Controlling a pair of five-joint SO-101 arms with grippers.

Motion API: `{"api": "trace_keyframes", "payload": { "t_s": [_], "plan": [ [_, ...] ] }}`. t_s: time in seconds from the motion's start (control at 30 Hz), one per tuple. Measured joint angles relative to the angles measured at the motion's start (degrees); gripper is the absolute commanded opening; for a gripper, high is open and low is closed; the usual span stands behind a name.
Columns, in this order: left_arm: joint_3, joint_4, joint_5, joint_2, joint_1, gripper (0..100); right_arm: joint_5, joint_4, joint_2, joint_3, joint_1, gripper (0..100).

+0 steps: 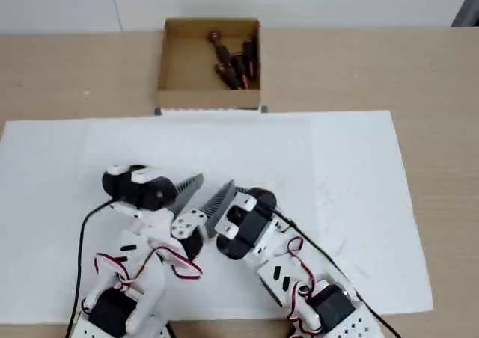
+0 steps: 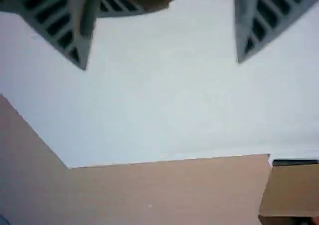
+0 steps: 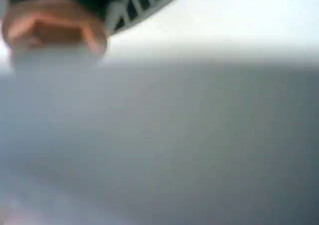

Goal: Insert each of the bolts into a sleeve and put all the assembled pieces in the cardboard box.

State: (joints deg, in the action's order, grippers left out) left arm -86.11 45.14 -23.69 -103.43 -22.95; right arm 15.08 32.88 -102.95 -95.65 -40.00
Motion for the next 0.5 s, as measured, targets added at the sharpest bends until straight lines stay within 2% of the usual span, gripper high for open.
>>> {"api": "trace_keyframes", "payload": {
  "t_s": [0.1, 0.33, 0.5],
  "plan": [
    [0.6, 0.0, 0.7, 0.0, 3.8, 0, 0.0, 0.0, 0.0, 0.0, 0.0, 0.2],
    [-0.2, 0.0, 6.7, 0.0, 14.9, 1, 0.0, 0.0, 0.0, 0.0, 3.4, 0.2],
    [-8.2, 0.0, 13.3, 0.0, 21.8, 1, 0.0, 0.0, 0.0, 0.0, 8.6, 0.2]
  ]
}}
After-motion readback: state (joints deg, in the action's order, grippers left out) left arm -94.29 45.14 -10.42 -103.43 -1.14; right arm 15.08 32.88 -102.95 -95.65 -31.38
